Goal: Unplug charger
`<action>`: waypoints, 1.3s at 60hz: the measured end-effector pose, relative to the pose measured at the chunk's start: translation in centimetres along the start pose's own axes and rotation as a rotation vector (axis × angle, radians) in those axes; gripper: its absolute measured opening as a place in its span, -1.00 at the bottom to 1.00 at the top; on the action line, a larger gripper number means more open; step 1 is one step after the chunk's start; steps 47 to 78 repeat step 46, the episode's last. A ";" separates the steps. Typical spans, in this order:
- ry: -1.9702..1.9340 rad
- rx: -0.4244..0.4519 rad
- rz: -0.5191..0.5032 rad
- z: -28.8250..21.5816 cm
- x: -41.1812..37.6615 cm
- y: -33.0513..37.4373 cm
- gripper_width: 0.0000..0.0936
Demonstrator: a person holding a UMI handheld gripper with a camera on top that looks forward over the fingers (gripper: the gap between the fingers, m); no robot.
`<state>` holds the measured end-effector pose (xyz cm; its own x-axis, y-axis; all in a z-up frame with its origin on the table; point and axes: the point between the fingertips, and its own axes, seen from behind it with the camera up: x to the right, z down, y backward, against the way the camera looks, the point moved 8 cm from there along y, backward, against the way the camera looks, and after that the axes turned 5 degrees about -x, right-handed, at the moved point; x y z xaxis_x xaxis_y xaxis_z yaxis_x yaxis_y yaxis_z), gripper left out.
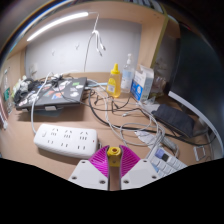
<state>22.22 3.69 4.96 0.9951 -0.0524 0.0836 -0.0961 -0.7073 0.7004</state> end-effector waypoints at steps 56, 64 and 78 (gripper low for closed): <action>0.050 0.263 -0.065 2.4 1.9 12.9 0.89; 0.050 0.263 -0.065 2.4 1.9 12.9 0.89; 0.050 0.263 -0.065 2.4 1.9 12.9 0.89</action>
